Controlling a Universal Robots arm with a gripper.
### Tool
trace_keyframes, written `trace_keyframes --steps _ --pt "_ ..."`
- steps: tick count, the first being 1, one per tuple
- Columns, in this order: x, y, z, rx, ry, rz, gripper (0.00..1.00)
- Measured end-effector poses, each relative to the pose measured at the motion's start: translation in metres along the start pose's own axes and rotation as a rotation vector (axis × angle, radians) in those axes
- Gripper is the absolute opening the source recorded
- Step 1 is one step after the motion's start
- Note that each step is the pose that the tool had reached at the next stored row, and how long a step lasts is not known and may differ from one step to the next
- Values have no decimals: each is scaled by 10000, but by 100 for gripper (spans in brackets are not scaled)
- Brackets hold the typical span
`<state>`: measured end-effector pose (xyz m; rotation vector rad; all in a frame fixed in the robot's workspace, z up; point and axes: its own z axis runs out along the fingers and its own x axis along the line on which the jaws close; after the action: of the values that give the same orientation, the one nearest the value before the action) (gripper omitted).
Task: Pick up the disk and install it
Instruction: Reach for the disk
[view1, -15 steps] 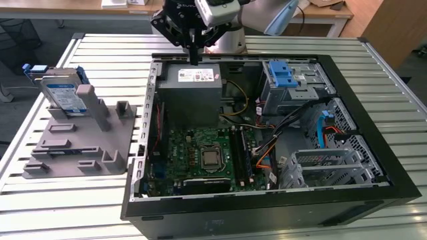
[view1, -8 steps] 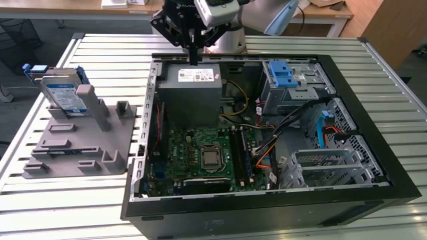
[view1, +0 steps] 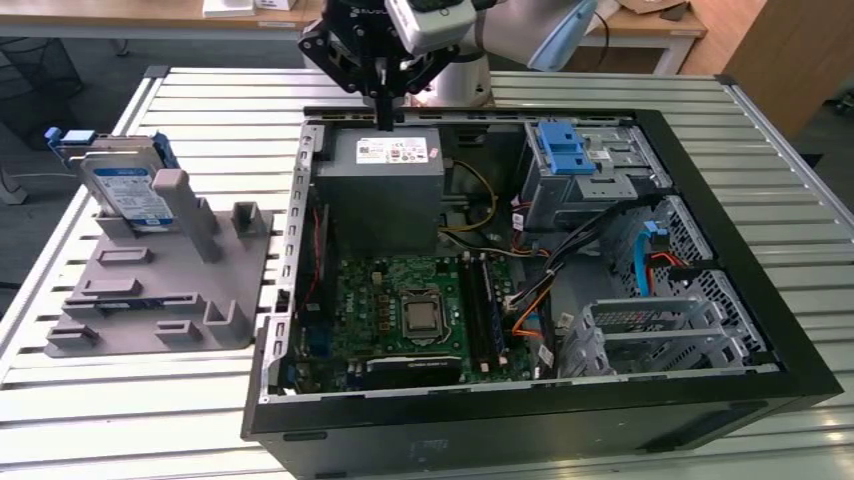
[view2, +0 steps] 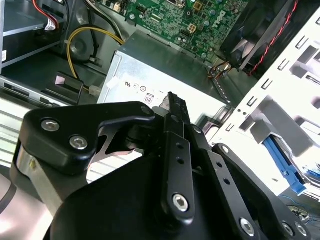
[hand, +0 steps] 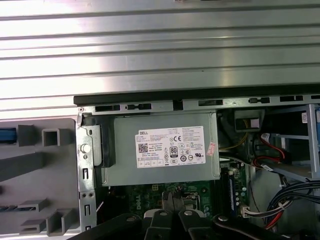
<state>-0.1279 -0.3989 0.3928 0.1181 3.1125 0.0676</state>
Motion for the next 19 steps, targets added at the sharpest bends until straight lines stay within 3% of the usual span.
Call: trace_keyframes --steps 19 --pt "64 -5 0 0 0 0 11"
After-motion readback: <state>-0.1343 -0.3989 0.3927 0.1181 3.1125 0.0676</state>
